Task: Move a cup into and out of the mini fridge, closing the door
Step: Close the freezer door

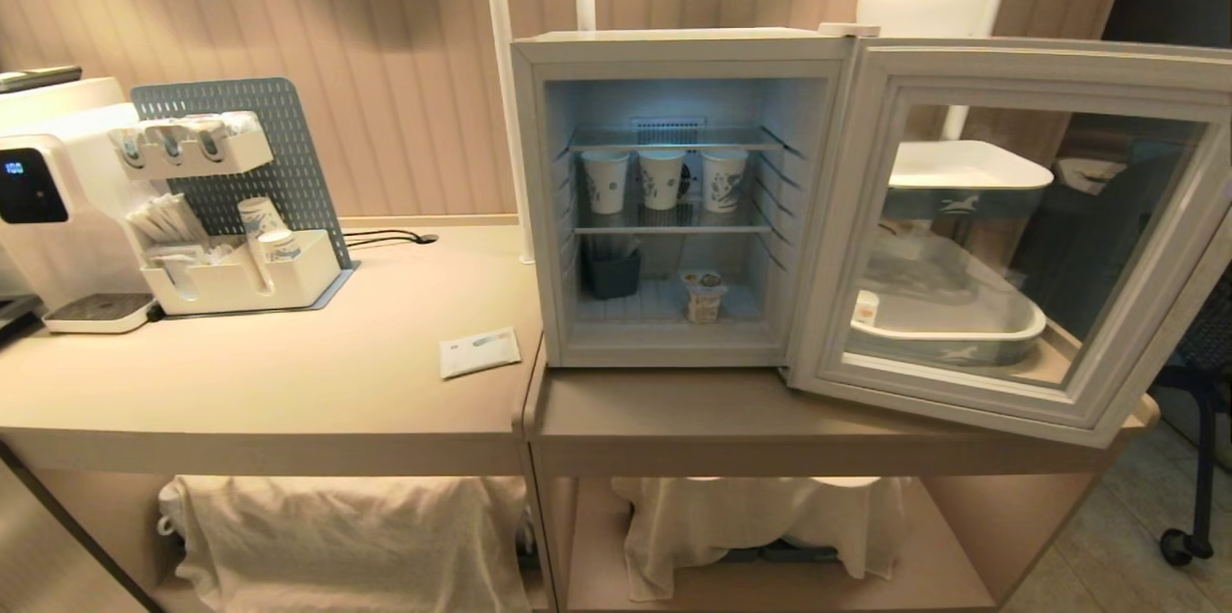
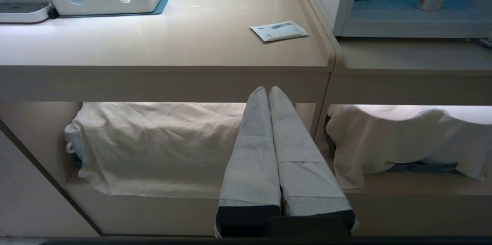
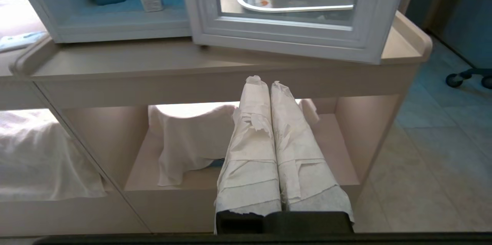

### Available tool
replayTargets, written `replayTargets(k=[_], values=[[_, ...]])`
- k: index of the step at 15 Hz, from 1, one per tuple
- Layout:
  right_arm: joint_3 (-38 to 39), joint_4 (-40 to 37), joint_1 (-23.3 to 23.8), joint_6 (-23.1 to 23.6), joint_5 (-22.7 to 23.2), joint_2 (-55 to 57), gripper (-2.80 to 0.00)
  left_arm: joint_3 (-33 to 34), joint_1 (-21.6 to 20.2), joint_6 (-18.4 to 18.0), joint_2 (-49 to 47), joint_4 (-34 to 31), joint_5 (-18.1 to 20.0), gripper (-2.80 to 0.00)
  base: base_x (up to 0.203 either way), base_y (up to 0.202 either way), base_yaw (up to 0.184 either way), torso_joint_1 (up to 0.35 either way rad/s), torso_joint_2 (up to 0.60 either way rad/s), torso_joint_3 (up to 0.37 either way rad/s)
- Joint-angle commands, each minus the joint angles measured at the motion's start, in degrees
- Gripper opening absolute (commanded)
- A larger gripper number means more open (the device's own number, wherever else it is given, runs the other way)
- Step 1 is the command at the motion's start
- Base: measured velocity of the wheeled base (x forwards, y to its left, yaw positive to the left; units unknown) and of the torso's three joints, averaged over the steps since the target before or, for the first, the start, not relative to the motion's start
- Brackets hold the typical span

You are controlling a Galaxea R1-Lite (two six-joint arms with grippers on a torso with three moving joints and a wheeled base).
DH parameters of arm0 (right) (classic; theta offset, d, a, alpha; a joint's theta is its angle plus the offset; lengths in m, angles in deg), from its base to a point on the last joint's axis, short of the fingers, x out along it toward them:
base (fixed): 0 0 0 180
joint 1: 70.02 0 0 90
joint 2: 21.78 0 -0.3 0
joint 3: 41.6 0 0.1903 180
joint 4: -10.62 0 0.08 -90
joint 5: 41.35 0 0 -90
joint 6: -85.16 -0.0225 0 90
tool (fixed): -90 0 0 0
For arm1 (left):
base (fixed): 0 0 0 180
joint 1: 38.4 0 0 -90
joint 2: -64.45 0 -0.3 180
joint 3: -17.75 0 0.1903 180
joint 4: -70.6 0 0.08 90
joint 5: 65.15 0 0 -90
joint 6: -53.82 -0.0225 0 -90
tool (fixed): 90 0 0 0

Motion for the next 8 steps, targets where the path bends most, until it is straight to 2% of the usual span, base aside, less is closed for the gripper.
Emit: replayTargets(k=[1, 8], values=[[-0.01, -0.03, -0.02, 0.01, -0.04, 0.15, -2.80, 0.04, -0.07, 0.02, 0.02, 0.07, 0.01, -2.80, 0.000, -0.190, 0.001, 0.002, 0.01, -0.001], [-0.01, -0.03, -0.02, 0.01, -0.04, 0.15, -2.80, 0.09, -0.07, 0.02, 0.02, 0.07, 0.01, -2.80, 0.000, -0.193, 0.001, 0.003, 0.00, 0.003]])
